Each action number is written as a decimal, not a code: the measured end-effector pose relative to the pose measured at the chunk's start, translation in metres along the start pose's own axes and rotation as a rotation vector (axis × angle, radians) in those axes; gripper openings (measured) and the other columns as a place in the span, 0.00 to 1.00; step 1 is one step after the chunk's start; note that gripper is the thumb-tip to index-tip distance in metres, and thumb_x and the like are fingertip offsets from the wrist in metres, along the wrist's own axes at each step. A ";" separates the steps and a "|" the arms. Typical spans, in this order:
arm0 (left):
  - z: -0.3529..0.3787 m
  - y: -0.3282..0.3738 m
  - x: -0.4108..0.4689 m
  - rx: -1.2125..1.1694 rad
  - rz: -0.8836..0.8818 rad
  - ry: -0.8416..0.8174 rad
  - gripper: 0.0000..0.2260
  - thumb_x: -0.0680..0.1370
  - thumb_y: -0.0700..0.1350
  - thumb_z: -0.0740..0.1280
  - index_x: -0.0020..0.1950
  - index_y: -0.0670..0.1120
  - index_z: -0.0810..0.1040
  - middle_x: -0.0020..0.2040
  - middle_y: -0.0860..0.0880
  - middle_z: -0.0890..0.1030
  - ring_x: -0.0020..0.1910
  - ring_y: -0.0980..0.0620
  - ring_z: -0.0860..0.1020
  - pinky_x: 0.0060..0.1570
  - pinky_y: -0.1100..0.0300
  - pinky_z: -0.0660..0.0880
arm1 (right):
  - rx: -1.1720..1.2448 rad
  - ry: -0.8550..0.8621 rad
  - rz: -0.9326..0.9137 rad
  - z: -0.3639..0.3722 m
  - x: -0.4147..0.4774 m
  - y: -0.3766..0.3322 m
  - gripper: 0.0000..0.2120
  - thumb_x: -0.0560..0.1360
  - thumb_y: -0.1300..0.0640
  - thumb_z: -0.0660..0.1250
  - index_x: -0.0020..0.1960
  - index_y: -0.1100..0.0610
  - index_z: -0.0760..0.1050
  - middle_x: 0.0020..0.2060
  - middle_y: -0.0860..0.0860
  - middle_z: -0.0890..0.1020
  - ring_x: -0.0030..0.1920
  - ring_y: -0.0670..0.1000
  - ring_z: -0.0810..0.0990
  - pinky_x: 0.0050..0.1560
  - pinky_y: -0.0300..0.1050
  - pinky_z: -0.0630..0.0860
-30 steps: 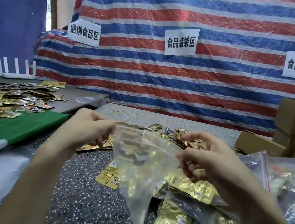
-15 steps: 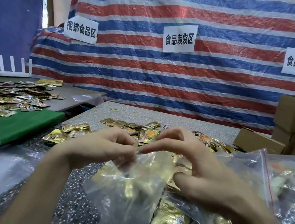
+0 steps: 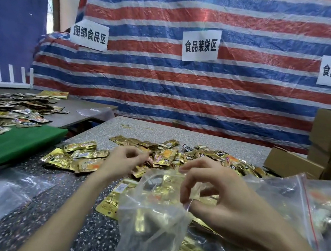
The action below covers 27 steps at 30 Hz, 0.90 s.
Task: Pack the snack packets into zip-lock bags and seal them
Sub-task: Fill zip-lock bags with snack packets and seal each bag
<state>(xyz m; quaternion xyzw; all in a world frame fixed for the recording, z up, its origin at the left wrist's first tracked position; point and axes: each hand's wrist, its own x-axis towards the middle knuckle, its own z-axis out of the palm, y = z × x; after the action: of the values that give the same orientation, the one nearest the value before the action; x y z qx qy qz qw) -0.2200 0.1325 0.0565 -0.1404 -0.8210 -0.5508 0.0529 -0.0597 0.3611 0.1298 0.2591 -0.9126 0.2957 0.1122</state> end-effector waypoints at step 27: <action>-0.013 0.031 0.002 -0.015 0.088 0.344 0.07 0.82 0.46 0.65 0.48 0.49 0.82 0.44 0.45 0.84 0.40 0.45 0.83 0.33 0.49 0.83 | -0.004 0.010 0.063 0.001 0.003 0.000 0.09 0.72 0.57 0.70 0.43 0.42 0.79 0.57 0.30 0.71 0.64 0.32 0.69 0.62 0.43 0.73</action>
<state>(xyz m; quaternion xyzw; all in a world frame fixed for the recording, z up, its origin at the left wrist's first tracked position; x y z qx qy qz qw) -0.2140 0.1318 0.0897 -0.0803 -0.7888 -0.5700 0.2156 -0.0624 0.3592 0.1304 0.2283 -0.9203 0.2987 0.1080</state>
